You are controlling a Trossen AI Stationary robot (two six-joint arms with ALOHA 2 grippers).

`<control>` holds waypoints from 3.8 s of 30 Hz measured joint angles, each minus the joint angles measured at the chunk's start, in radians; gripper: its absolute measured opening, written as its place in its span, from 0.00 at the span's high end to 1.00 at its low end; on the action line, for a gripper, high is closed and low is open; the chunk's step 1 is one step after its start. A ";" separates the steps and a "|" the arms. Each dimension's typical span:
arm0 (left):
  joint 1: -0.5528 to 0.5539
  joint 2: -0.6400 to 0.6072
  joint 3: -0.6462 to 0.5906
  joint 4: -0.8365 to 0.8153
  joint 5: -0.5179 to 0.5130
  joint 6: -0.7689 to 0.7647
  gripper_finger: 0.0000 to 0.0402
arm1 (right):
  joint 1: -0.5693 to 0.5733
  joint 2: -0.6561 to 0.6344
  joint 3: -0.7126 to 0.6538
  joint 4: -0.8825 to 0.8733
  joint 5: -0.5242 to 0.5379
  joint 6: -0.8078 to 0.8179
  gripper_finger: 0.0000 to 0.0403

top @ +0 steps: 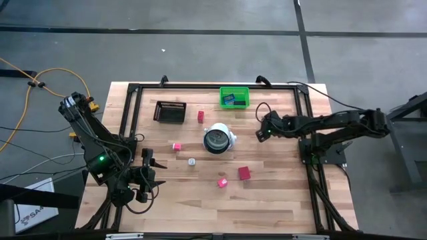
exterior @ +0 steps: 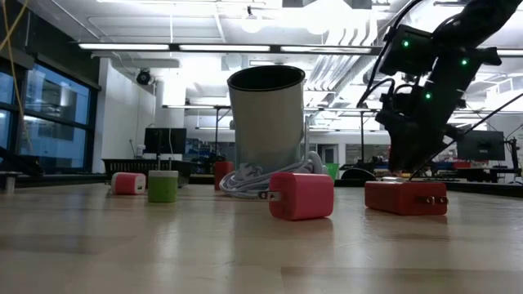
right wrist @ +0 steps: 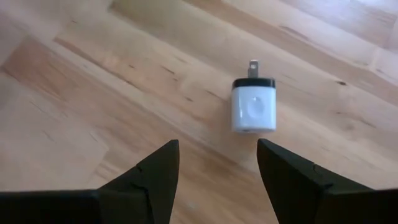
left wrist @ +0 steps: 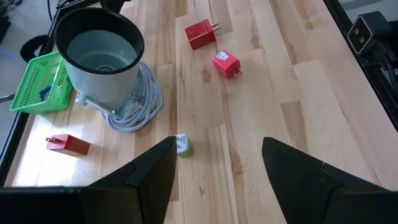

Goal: Pick & Place Office items
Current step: Put the white charger adapter into the black bin

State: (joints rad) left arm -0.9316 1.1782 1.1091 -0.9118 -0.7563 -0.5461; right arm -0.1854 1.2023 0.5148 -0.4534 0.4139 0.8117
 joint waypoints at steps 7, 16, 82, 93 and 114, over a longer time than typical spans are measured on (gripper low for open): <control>0.000 0.000 0.000 0.000 0.000 0.000 0.43 | -0.087 -0.027 0.000 -0.007 -0.059 -0.066 0.50; 0.000 0.000 0.000 0.000 0.000 0.000 0.43 | -0.167 -0.029 0.000 0.002 -0.118 -0.138 0.50; 0.000 0.000 0.000 0.000 0.000 0.000 0.43 | -0.268 0.146 0.000 0.126 -0.207 -0.260 0.50; 0.000 0.000 0.000 0.000 0.000 0.000 0.43 | -0.268 0.146 0.000 0.119 -0.193 -0.260 0.50; 0.000 0.000 0.000 0.000 0.000 0.000 0.43 | -0.268 0.146 0.000 0.113 -0.187 -0.254 0.61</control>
State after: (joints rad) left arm -0.9315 1.1782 1.1091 -0.9118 -0.7559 -0.5461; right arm -0.4538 1.3479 0.5148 -0.3405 0.2266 0.5576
